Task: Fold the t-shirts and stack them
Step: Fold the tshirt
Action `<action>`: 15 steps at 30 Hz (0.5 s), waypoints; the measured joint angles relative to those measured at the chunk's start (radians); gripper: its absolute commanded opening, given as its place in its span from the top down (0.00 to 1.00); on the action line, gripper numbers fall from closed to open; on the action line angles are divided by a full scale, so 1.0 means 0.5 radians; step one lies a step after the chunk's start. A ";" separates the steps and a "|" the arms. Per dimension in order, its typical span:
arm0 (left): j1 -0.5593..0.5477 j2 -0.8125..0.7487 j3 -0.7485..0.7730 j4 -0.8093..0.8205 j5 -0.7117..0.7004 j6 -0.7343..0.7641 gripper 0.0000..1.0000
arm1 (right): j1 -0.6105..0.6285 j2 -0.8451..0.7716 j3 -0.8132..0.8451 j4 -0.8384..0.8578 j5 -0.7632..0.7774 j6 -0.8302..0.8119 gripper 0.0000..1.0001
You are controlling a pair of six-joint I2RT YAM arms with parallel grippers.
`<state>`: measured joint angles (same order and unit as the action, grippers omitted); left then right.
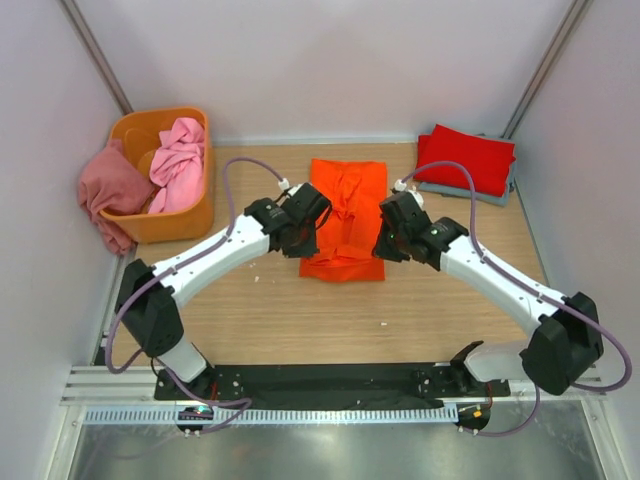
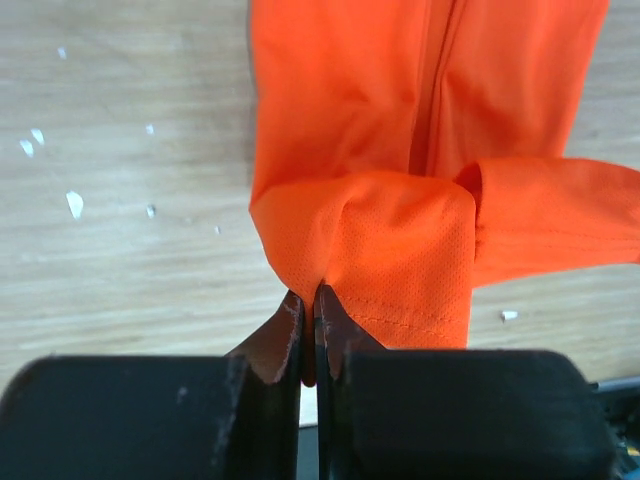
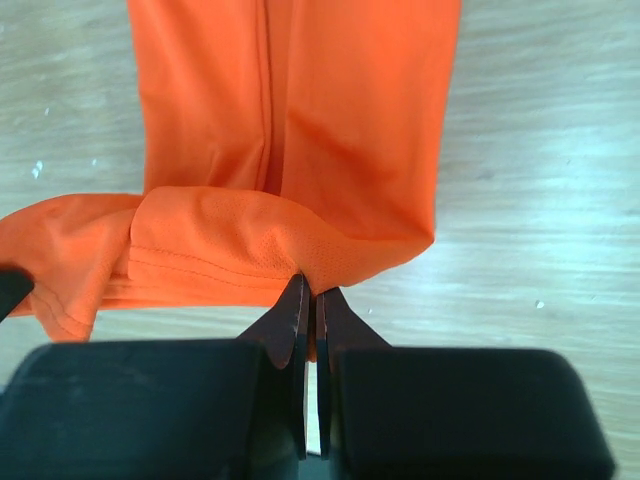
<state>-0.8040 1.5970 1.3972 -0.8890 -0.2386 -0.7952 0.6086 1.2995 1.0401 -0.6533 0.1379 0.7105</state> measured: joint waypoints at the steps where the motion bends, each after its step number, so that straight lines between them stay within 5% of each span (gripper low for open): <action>1: 0.023 0.040 0.042 -0.007 0.006 0.027 0.96 | -0.021 0.037 0.031 -0.002 0.009 -0.021 0.99; 15: 0.227 0.643 0.517 -0.010 0.150 0.298 0.96 | -0.315 0.347 0.203 0.061 -0.089 -0.185 0.99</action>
<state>-0.6903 1.9186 1.6558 -0.8940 -0.1638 -0.6464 0.4511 1.4731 1.1416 -0.6228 0.0933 0.6182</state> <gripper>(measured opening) 0.050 0.049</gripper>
